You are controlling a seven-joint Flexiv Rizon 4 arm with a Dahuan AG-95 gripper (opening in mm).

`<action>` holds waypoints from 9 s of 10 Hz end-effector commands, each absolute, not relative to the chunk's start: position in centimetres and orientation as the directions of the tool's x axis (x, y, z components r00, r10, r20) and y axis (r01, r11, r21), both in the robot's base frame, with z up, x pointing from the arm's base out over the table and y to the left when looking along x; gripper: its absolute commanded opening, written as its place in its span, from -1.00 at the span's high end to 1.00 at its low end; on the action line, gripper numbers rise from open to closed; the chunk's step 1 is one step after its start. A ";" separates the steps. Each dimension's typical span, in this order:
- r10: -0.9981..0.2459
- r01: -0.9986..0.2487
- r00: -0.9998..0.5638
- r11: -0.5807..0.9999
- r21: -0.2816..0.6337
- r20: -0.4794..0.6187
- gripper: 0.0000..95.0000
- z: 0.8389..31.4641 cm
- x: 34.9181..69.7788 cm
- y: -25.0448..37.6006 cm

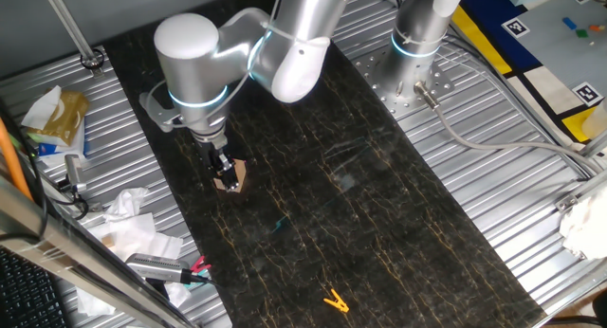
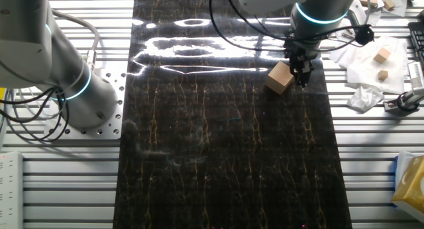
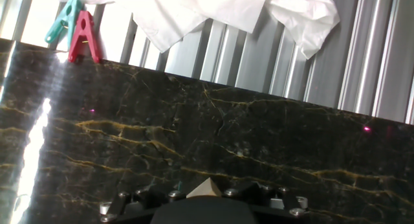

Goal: Hold a small block with the gripper and sweep it from left to right on the table

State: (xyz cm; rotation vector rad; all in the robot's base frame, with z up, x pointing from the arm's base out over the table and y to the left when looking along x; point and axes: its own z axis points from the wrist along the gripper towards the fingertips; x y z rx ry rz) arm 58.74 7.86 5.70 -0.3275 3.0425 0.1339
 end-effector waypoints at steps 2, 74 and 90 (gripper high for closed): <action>-0.198 -0.206 -0.976 0.974 0.096 -0.093 -1.00 5.6 58.8 7.9; 0.060 0.036 -0.992 0.979 0.200 -0.115 -1.00 4.3 55.6 19.7; 0.160 0.126 -0.982 0.953 0.277 -0.103 -1.00 4.0 54.4 21.8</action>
